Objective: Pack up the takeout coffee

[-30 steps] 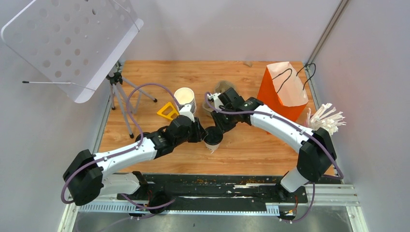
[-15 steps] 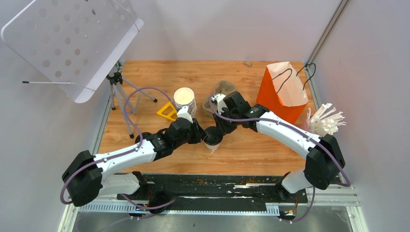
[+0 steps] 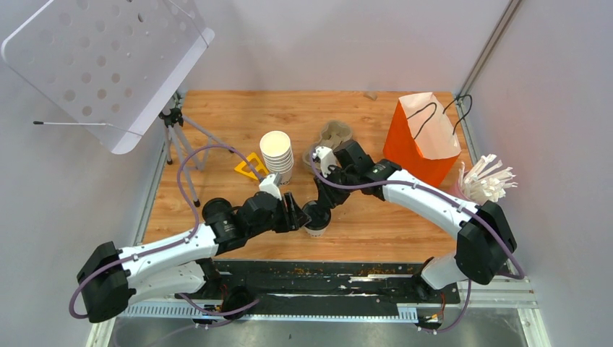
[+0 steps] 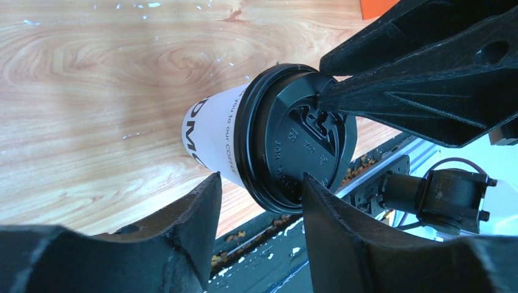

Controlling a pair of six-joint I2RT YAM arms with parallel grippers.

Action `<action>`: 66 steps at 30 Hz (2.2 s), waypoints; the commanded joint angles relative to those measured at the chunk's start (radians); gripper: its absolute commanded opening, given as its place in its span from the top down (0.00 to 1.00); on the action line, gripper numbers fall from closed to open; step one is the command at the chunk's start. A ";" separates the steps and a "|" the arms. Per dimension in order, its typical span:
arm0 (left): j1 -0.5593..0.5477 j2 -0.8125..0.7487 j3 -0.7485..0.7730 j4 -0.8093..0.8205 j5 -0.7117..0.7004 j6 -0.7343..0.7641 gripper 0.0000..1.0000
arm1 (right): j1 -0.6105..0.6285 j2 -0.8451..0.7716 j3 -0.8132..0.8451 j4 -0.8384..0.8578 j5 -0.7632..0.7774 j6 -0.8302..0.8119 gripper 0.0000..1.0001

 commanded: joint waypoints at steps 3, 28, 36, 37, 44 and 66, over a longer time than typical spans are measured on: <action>-0.007 -0.097 -0.063 -0.050 -0.026 -0.009 0.37 | 0.002 0.015 -0.021 -0.014 -0.058 -0.047 0.72; -0.005 -0.173 -0.245 0.194 0.098 -0.169 0.40 | 0.004 -0.013 -0.072 0.028 -0.019 -0.011 0.69; -0.006 -0.132 -0.221 0.018 0.060 -0.173 0.55 | 0.004 -0.036 -0.127 0.063 0.005 0.008 0.70; -0.006 -0.127 -0.222 0.016 0.066 -0.172 0.56 | 0.003 -0.039 -0.137 0.068 0.005 0.010 0.70; -0.007 -0.130 -0.313 0.050 0.079 -0.240 0.63 | 0.003 -0.083 -0.205 0.114 0.003 0.049 0.69; -0.007 -0.129 -0.327 0.012 0.133 -0.217 0.70 | 0.005 -0.116 -0.252 0.173 -0.027 0.073 0.65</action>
